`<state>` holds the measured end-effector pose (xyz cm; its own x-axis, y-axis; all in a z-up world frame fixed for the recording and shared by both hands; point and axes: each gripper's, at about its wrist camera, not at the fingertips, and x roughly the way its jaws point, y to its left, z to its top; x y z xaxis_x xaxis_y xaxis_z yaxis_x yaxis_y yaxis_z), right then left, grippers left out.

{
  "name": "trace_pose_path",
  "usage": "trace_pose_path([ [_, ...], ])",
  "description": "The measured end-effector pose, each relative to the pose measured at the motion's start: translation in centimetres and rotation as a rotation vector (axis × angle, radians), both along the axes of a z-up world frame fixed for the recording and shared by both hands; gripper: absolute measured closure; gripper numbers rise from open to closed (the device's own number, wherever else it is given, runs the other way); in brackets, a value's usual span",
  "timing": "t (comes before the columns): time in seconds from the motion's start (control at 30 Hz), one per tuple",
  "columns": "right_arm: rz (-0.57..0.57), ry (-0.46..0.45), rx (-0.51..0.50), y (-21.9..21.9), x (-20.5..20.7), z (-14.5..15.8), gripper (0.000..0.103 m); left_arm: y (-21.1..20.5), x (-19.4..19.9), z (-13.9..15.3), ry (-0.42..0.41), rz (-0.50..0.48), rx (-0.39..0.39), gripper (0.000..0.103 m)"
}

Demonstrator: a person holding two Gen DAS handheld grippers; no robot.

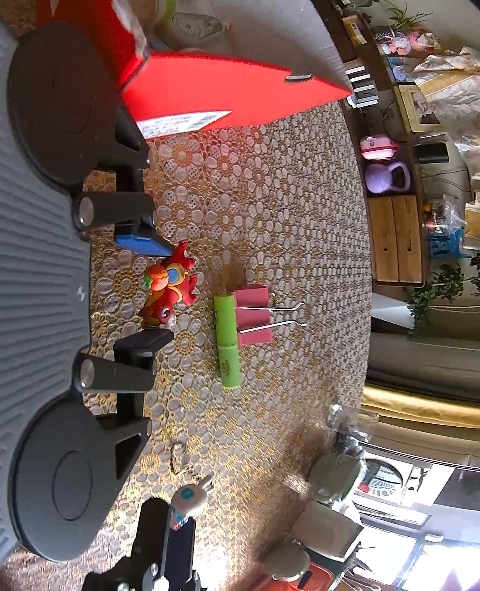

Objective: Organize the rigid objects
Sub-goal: 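Carry the dragon toy and bunny figurine with both tools into the red box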

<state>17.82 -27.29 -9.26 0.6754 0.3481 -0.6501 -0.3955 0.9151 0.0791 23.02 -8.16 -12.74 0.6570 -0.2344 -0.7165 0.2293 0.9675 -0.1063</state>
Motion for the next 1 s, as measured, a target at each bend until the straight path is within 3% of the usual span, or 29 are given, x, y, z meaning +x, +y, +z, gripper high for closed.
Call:
trace_pose_path([
  [0.53, 0.063, -0.101, -0.027, 3.5, -2.7, 6.1, 0.076, 2.1, -3.9, 7.4, -0.086, -0.029, -0.051, 0.061],
  [1.0, 0.165, -0.147, 0.008, 9.8, -2.3, 10.9, 0.077, 7.7, -5.4, 11.7, -0.127, 0.007, -0.061, 0.061],
])
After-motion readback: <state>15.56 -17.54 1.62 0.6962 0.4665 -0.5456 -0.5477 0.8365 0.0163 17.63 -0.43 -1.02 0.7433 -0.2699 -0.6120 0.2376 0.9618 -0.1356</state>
